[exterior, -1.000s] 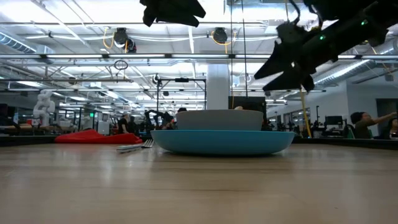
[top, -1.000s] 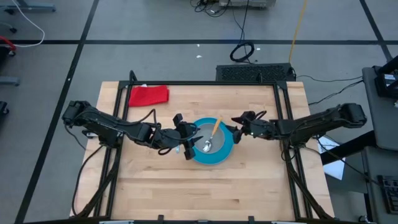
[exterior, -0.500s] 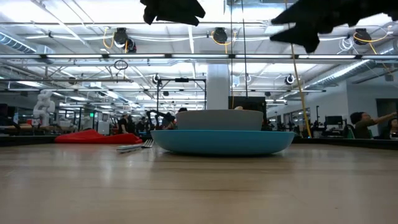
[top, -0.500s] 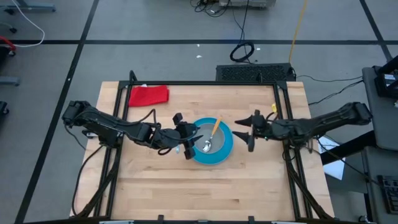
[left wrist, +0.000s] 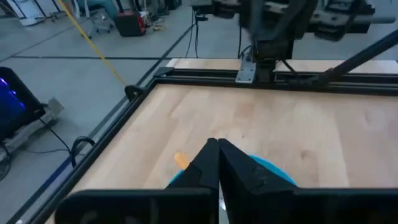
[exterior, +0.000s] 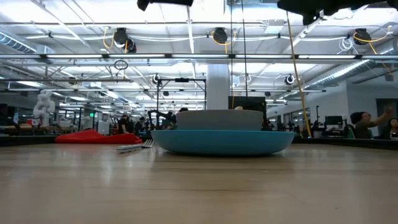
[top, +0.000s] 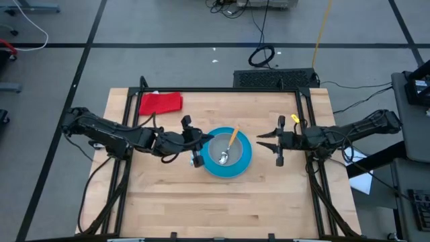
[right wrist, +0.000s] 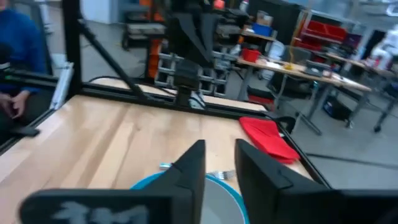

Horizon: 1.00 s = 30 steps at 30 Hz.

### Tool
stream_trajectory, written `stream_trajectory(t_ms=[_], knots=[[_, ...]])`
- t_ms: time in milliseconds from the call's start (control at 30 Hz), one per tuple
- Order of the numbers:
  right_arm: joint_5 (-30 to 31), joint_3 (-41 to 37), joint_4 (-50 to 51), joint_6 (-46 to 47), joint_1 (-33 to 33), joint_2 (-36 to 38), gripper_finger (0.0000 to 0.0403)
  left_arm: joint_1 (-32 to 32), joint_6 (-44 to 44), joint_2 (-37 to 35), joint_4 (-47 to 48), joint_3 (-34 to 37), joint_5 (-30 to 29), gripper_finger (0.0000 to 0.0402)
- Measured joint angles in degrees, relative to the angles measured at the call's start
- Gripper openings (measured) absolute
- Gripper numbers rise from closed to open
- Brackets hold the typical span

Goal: Set table place
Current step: Return to Home Position

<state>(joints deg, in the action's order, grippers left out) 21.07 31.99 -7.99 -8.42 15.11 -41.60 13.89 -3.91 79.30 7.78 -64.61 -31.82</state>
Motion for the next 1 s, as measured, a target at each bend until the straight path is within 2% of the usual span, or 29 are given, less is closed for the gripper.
stream_trajectory(t_ms=[167,300,600,767,1000], knots=[[-1.9,0.0,0.5,-1.6,0.0,0.6,0.0034,0.0,0.2,-0.8,-3.5,4.0,-0.3,0.0017],[-1.9,-0.1,0.8,-2.5,0.0,0.8,0.0004,0.0,0.6,-2.0,-9.3,8.8,1.4,0.0007],[-1.9,-3.5,-1.1,-2.8,0.0,1.8,0.0001,-1.2,6.4,-8.2,-24.4,21.1,11.4,0.0015],[-1.9,-6.3,-2.2,-2.4,0.0,2.2,0.0001,-2.6,6.3,-13.1,-31.7,29.9,12.8,0.0003],[-1.9,-15.7,-14.1,-4.0,-0.1,2.8,0.0000,-3.9,4.7,-18.8,-39.7,41.6,14.4,0.0012]])
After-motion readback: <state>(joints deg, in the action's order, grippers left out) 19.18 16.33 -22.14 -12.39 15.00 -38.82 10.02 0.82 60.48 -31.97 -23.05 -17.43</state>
